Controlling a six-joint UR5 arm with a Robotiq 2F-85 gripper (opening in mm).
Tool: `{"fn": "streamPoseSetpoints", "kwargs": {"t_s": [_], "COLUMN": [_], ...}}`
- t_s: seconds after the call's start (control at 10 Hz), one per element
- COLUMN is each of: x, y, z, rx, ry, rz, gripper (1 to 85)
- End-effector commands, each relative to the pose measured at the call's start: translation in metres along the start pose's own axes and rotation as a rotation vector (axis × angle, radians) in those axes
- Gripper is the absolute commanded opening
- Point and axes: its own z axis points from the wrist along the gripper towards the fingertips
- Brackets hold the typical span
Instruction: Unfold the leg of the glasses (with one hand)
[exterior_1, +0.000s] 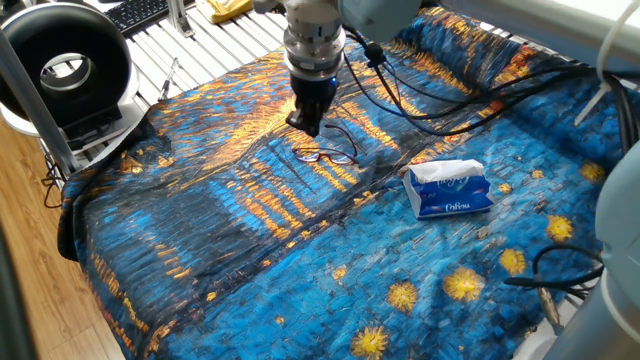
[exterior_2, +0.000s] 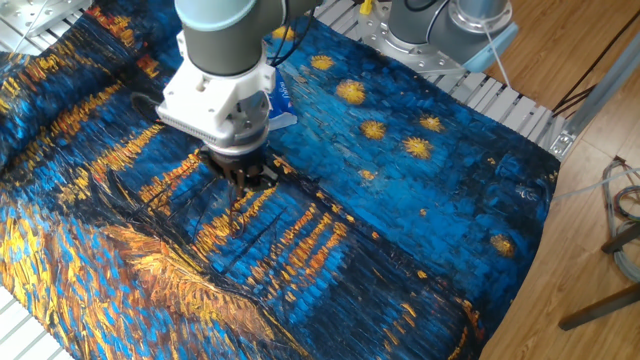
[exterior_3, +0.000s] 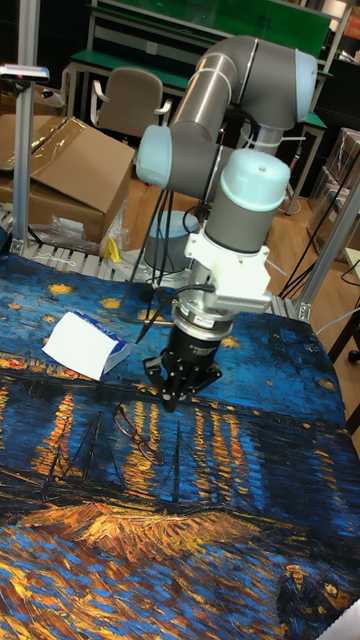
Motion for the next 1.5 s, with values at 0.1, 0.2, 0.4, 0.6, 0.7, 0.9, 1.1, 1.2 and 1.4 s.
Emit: {"fn": "streamPoseSetpoints", "kwargs": {"t_s": [0.1,0.2,0.4,0.6,0.7,0.9,1.1,1.2,1.4], "x": [0.026,0.031,0.039,0.044,0.045,0.045,0.041,0.039,0.028], "y": [-0.007,-0.01,-0.02,-0.031,-0.035,-0.036,-0.031,-0.03,-0.015], "z": [-0.001,-0.005,-0.011,-0.012,-0.011,-0.011,-0.011,-0.011,-0.015], "rx": [-0.002,0.008,0.026,0.042,0.049,0.053,0.04,0.04,0.016], "ry": [0.08,0.095,0.118,0.126,0.125,0.126,0.115,0.11,0.086], "rz": [0.009,0.006,-0.008,-0.026,-0.031,-0.033,-0.034,-0.033,-0.04], "gripper": [1.0,1.0,1.0,1.0,1.0,1.0,1.0,1.0,4.7]}}
